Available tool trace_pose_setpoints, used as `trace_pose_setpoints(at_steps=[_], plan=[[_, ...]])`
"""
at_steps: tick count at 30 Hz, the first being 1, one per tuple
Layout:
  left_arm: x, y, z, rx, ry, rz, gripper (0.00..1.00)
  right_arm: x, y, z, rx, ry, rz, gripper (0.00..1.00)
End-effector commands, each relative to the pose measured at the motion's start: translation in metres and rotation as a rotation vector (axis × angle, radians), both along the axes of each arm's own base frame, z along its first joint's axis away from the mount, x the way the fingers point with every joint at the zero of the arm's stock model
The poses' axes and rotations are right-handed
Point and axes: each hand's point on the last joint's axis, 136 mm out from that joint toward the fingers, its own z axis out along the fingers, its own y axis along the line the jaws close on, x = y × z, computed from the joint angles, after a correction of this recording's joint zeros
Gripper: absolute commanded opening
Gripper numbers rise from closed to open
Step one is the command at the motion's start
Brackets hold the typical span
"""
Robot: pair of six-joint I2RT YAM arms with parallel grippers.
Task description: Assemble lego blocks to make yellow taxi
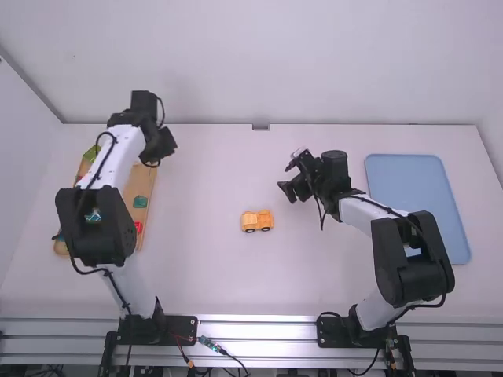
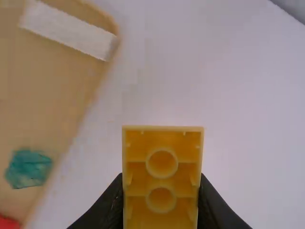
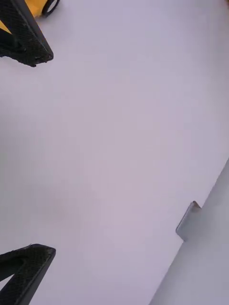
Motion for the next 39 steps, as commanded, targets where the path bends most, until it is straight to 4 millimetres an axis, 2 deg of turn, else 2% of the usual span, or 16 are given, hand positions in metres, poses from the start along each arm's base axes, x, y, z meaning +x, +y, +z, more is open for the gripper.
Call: trace_pose_setpoints(at_steps=[1,4,5,7,11,17,22,26,31,35,39], plan=[[-0.019,-0.051,0.014,-0.043,-0.056,-0.229,0.02,0.000,0.002,0.008,0.063,0.032,-0.041,0.99],[-0.044,-0.120,0.022,-0.189,-0.154,-0.586,0.02,-0.005,0.009,0.011,0.126,0.071,-0.021,0.99],[-0.048,-0.127,0.022,-0.207,-0.165,-0.622,0.02,-0.007,0.012,0.012,0.138,0.077,-0.008,0.99],[-0.074,-0.162,0.026,-0.319,-0.241,-0.819,0.02,-0.024,0.030,0.021,0.233,0.116,0.112,0.99],[-0.107,-0.187,0.025,-0.417,-0.349,-1.033,0.02,-0.055,0.048,0.044,0.399,0.167,0.332,0.99],[-0.146,-0.207,0.029,-0.535,-0.491,-1.225,0.02,-0.080,0.042,0.083,0.611,0.221,0.521,0.99],[-0.155,-0.213,0.031,-0.549,-0.544,-1.219,0.02,-0.091,0.046,0.083,0.643,0.259,0.567,0.99],[-0.164,-0.214,0.035,-0.558,-0.602,-1.190,0.02,-0.115,0.064,0.073,0.639,0.255,0.637,0.99],[-0.175,-0.213,0.032,-0.559,-0.647,-1.173,0.02,-0.119,0.072,0.075,0.684,0.271,0.563,0.99],[-0.183,-0.212,0.030,-0.565,-0.688,-1.159,0.02,-0.135,0.075,0.088,0.745,0.174,0.544,0.99],[-0.199,-0.219,0.039,-0.616,-0.776,-1.251,0.02,-0.149,0.070,0.100,0.796,0.156,0.549,0.99]])
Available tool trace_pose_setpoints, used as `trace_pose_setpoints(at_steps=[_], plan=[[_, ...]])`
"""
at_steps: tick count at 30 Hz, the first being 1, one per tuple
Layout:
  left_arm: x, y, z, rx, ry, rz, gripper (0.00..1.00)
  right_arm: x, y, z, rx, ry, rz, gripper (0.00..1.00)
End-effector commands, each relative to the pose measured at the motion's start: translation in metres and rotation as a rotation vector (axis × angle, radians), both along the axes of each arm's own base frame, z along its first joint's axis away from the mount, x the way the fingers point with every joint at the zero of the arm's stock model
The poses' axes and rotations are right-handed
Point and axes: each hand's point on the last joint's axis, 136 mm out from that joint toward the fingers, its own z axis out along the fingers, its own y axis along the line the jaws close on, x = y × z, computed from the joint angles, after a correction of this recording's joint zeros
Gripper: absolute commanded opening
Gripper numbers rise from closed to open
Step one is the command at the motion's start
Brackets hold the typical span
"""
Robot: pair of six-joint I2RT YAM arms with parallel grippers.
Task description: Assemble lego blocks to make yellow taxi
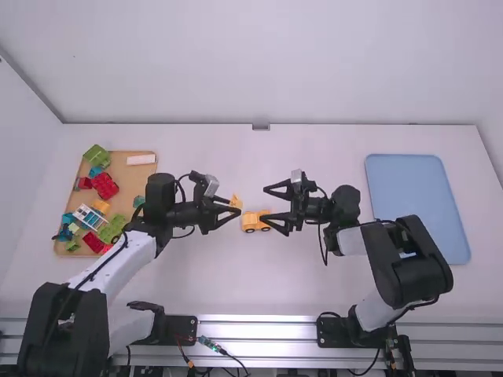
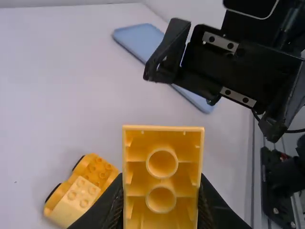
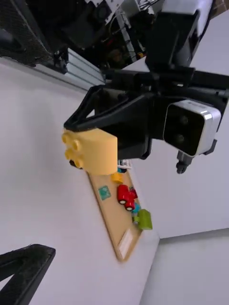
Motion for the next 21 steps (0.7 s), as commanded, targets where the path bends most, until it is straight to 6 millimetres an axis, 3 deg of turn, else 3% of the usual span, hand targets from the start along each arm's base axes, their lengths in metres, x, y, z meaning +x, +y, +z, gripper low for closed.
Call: trace_pose_setpoints(at_steps=[1,8,14,21], plan=[[-0.017,-0.007,0.012,-0.065,-0.027,-0.085,0.02,-0.004,-0.001,0.004,0.026,0.148,0.001,0.99],[-0.019,-0.009,0.019,-0.095,-0.045,-0.099,0.02,0.002,0.008,0.003,-0.022,0.247,0.096,0.99],[-0.023,-0.012,0.028,-0.118,-0.089,-0.141,0.02,-0.004,0.026,0.013,-0.038,0.180,0.189,0.99],[-0.014,-0.011,0.028,-0.117,-0.110,-0.120,0.02,-0.004,0.027,0.022,-0.039,0.108,0.234,0.99]])
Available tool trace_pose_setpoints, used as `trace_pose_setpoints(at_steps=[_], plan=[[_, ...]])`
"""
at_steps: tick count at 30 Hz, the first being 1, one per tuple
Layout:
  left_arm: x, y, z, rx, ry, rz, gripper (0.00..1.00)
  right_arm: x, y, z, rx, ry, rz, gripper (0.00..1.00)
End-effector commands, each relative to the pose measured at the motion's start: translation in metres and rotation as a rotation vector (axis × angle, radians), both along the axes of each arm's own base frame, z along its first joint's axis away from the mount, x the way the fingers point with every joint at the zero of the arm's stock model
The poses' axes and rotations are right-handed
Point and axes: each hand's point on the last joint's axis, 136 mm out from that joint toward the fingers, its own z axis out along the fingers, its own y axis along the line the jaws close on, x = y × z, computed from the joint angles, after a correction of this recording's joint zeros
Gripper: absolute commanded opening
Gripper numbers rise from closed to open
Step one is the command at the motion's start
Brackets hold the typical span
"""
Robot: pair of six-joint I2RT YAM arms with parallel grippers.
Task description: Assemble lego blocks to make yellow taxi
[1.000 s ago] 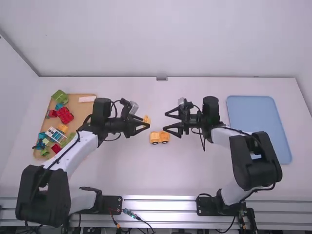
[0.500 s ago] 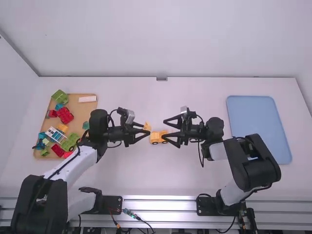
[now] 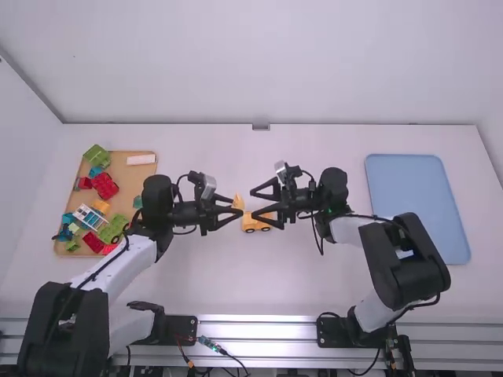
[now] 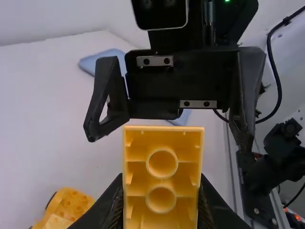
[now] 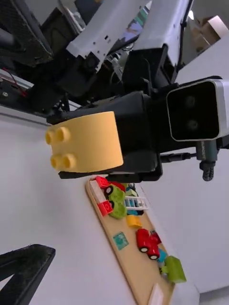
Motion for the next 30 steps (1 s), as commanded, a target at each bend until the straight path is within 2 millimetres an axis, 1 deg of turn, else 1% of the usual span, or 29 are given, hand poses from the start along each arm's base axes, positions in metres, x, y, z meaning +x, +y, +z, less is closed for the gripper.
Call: trace_pose_setpoints(at_steps=[1,3,7,9,11,15,20,23,25,26,28,29,30], plan=[[-0.001,-0.003,0.001,-0.019,0.023,-0.026,0.01,-0.003,0.000,0.011,0.017,-0.088,0.045,0.99],[0.007,-0.005,0.000,-0.024,0.035,-0.033,0.01,-0.002,0.000,0.011,0.015,-0.082,0.048,0.99],[0.009,-0.011,0.000,-0.047,0.039,-0.130,0.01,-0.001,0.000,0.012,0.017,-0.087,0.047,0.99],[0.012,-0.012,-0.002,-0.052,0.054,-0.146,0.02,0.000,-0.001,0.012,0.017,-0.088,0.039,1.00],[0.020,-0.014,-0.007,-0.052,0.073,-0.152,0.02,0.003,-0.003,0.012,0.016,-0.084,0.027,0.99],[0.018,-0.028,-0.008,-0.053,0.053,-0.192,0.02,0.012,-0.002,0.010,0.010,-0.069,-0.025,0.99],[0.019,-0.041,-0.009,-0.038,0.044,-0.177,0.02,0.013,-0.001,0.013,0.013,-0.082,-0.024,1.00],[0.017,-0.042,-0.006,-0.045,0.031,-0.194,0.02,0.014,-0.002,0.013,0.014,-0.091,-0.027,0.96],[0.019,-0.041,-0.005,-0.050,0.050,-0.178,0.02,0.016,-0.004,0.013,0.014,-0.090,-0.034,0.90],[0.019,-0.041,-0.005,-0.051,0.052,-0.182,0.02,0.015,-0.003,0.013,0.014,-0.090,-0.030,0.85],[0.018,-0.042,-0.005,-0.049,0.045,-0.185,0.02,0.015,-0.003,0.013,0.014,-0.091,-0.031,0.80],[0.018,-0.042,-0.005,-0.049,0.045,-0.185,0.02,0.016,-0.003,0.013,0.014,-0.091,-0.032,0.79],[0.018,-0.041,-0.005,-0.049,0.046,-0.182,0.02,0.017,-0.005,0.013,0.014,-0.091,-0.037,0.75]])
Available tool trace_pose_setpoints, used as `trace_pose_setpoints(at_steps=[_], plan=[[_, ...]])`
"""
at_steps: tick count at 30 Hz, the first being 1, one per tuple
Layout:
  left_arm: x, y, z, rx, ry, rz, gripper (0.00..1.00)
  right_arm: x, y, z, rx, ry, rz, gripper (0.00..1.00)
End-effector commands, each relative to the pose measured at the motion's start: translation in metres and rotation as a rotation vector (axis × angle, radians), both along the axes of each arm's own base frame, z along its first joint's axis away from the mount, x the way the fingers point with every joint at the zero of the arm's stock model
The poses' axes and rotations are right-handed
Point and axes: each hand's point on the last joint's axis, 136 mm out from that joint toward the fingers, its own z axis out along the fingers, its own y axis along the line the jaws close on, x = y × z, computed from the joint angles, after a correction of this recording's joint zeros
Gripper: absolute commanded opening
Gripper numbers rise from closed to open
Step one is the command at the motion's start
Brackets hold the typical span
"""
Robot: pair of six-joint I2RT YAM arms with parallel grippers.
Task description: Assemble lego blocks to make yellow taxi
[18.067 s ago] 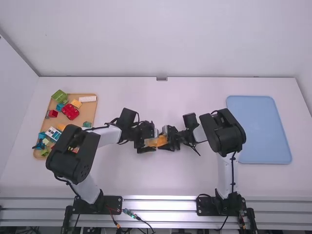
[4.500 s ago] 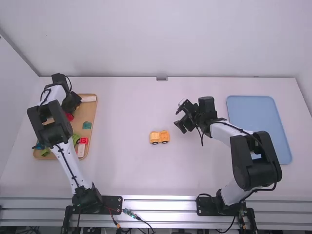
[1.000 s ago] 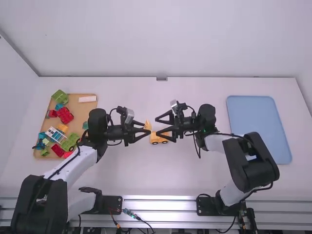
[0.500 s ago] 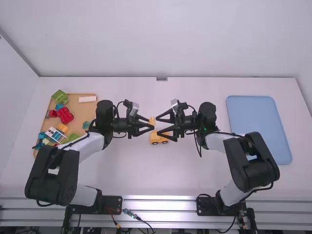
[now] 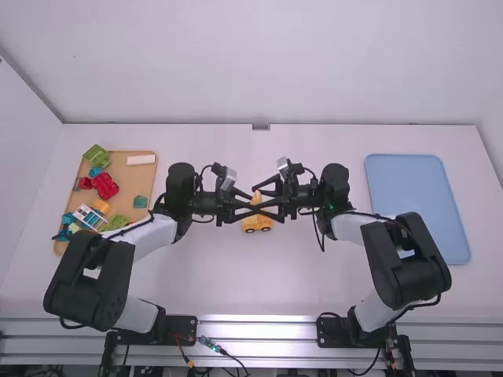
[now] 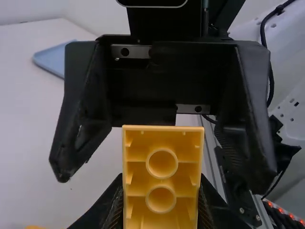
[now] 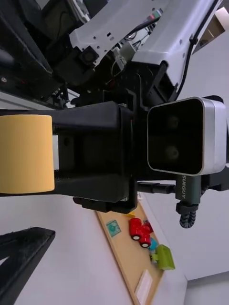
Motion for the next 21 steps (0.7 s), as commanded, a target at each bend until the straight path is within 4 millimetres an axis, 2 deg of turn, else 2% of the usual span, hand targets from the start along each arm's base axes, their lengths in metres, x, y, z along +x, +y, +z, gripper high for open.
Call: trace_pose_setpoints(at_steps=[1,7,8,10,21], plan=[[0.0026,-0.0005,0.0071,-0.009,-0.018,-0.006,0.02,0.0063,-0.0020,0.0114,0.013,-0.045,-0.007,0.75],[0.0017,-0.0018,0.0071,-0.009,-0.018,-0.010,0.02,0.0060,-0.0024,0.0113,0.012,-0.045,-0.004,0.62],[0.0020,-0.0013,0.0071,-0.009,-0.018,-0.009,0.02,0.0057,-0.0018,0.0114,0.013,-0.047,-0.003,0.54],[0.0030,-0.0001,0.0072,-0.009,-0.019,-0.005,0.02,0.0037,0.0001,0.0114,0.014,-0.056,0.005,0.47],[0.0025,-0.0016,0.0089,-0.012,-0.032,-0.009,0.02,0.0009,-0.0008,0.0104,0.013,-0.063,0.022,0.48]])
